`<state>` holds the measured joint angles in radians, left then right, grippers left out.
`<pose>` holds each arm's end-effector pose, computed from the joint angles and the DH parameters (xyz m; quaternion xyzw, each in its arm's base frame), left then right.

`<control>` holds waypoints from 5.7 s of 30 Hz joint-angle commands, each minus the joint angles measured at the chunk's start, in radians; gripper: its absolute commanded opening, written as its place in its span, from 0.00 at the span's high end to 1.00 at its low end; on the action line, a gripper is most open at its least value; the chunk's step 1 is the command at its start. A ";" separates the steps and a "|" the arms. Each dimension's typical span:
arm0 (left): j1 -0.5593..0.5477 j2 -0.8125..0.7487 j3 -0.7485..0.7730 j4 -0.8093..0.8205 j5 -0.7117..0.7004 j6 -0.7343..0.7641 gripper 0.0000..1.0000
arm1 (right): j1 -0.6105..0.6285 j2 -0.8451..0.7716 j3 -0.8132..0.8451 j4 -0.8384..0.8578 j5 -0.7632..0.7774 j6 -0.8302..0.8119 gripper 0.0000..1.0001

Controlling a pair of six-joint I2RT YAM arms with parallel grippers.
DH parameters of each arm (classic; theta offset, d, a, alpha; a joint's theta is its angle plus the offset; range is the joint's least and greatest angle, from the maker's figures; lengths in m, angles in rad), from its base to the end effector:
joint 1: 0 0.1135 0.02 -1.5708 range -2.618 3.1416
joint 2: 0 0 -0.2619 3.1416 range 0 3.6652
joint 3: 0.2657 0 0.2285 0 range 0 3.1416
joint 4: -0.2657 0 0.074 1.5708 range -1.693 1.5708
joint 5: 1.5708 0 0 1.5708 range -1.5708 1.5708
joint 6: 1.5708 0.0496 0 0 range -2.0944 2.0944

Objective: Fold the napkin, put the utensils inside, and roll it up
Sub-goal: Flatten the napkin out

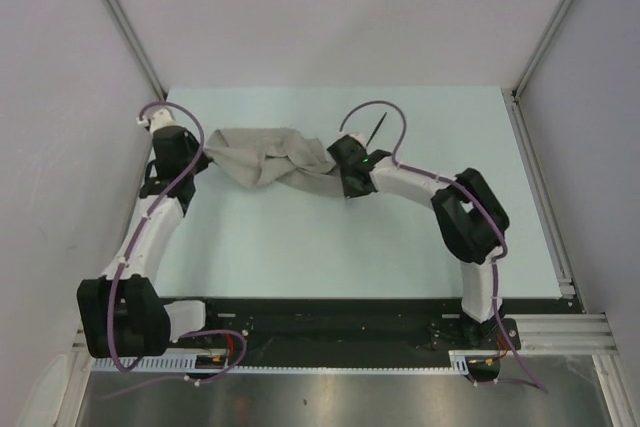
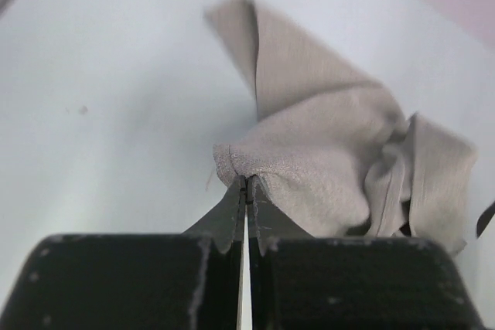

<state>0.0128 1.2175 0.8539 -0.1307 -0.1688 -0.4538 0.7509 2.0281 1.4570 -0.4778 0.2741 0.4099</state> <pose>0.2648 0.0117 0.2786 -0.2398 0.8224 -0.0411 0.5143 0.3120 0.2728 0.1742 -0.1277 0.9492 0.0298 0.2861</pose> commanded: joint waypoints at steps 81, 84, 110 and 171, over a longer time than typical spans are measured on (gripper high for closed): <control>0.121 -0.007 -0.153 0.203 0.327 -0.168 1.00 | -0.071 0.057 -0.061 0.051 -0.265 -0.055 0.36; 0.119 -0.001 -0.150 0.204 0.328 -0.166 1.00 | -0.036 -0.043 -0.072 0.030 -0.231 -0.114 0.36; 0.121 -0.042 -0.167 0.201 0.354 -0.164 1.00 | 0.399 -0.138 -0.181 -0.189 -0.009 0.064 0.53; 0.115 -0.049 -0.162 0.180 0.334 -0.151 1.00 | 0.396 -0.172 -0.326 -0.070 -0.174 0.086 0.99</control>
<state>0.1329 1.2015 0.6590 0.0418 0.1684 -0.6037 1.1526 1.8366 1.1820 -0.6140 0.1368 0.4942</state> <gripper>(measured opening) 0.004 0.093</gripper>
